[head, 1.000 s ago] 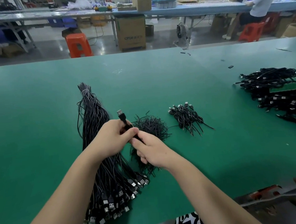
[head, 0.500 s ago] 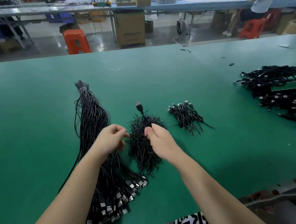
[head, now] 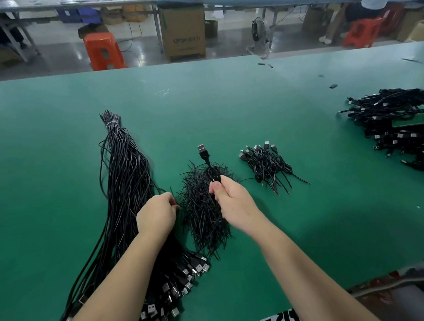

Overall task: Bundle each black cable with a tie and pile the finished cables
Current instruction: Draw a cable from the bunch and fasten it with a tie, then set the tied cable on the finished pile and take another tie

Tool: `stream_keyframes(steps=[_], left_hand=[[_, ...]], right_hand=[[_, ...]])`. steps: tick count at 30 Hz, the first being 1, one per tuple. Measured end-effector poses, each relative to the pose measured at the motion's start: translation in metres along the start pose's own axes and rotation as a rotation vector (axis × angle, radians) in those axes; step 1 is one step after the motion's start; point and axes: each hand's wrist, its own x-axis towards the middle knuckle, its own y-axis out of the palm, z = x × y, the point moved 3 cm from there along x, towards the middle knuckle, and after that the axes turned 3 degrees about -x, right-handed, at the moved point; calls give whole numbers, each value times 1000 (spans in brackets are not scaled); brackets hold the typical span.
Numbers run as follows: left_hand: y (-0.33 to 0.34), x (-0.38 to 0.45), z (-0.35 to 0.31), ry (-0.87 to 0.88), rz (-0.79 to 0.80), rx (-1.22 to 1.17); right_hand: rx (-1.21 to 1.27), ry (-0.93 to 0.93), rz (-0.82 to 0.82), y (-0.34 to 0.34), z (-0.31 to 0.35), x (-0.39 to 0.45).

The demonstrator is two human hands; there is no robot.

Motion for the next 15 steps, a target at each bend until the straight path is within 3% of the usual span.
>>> stream_keyframes(steps=[6,15], left_hand=[[-6,6,-8,43,134,61],[-46,-4,12,-4,-35,-238]], right_hand=[[-51,1,1,0,1,-3],[-84,6,-53,-6,9,-6]])
